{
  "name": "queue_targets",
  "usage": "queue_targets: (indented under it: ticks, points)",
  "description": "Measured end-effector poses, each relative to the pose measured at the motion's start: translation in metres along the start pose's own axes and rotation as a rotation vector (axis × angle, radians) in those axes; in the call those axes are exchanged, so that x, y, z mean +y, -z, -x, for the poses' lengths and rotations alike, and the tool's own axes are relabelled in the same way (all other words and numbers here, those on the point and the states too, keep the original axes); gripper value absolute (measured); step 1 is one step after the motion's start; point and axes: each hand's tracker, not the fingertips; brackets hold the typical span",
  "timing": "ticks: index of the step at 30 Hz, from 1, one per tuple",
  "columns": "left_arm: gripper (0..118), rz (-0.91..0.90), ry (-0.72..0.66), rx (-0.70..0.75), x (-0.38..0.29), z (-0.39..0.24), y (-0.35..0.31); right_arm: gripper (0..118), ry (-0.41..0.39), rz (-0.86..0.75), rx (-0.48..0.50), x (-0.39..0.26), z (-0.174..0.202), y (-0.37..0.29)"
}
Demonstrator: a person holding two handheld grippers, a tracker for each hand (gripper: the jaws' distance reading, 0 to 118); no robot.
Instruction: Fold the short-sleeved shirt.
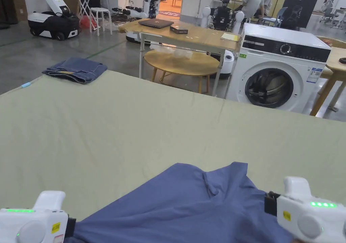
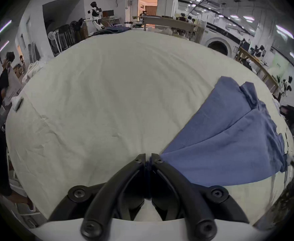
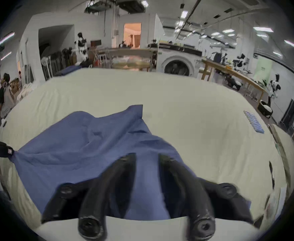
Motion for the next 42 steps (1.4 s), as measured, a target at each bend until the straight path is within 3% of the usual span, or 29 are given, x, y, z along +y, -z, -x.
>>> queue_targets:
  ticks: [2, 3, 11, 14, 16, 17, 20, 25, 30, 42]
  points:
    - [0, -0.006, -0.005, -0.005, -0.004, 0.001, -0.004, 66, -0.018, 0.077, 0.006, 0.021, -0.011, 0.034]
    - [0, -0.010, -0.012, -0.006, -0.001, 0.001, -0.006, 74, -0.042, 0.113, -0.001, 0.028, -0.015, 0.049]
    - [0, -0.016, -0.053, -0.018, -0.005, 0.000, -0.011, 75, -0.043, 0.359, 0.077, 0.022, -0.030, 0.130]
    - [0, -0.012, -0.045, -0.013, -0.007, -0.003, -0.013, 56, -0.039, 0.306, 0.057, 0.021, -0.019, 0.114]
    - [0, -0.017, -0.034, -0.007, -0.008, -0.006, -0.013, 6, -0.045, 0.299, 0.065, 0.021, -0.017, 0.111]
    - [0, -0.018, -0.032, -0.006, -0.009, -0.007, -0.013, 2, -0.055, 0.291, 0.059, 0.022, -0.016, 0.112]
    - [0, -0.028, -0.029, -0.007, -0.010, -0.007, -0.017, 2, -0.062, 0.275, 0.040, 0.024, -0.013, 0.106]
    - [0, -0.079, -0.038, -0.027, -0.006, -0.011, -0.039, 2, 0.000, 0.115, -0.017, 0.033, -0.012, 0.066]
    - [0, -0.182, -0.028, -0.051, 0.005, -0.010, -0.061, 2, -0.024, -0.029, -0.071, 0.056, -0.018, -0.003]
    - [0, -0.464, 0.086, -0.142, 0.182, -0.068, -0.162, 2, 0.068, -0.409, -0.226, 0.142, -0.090, -0.197]
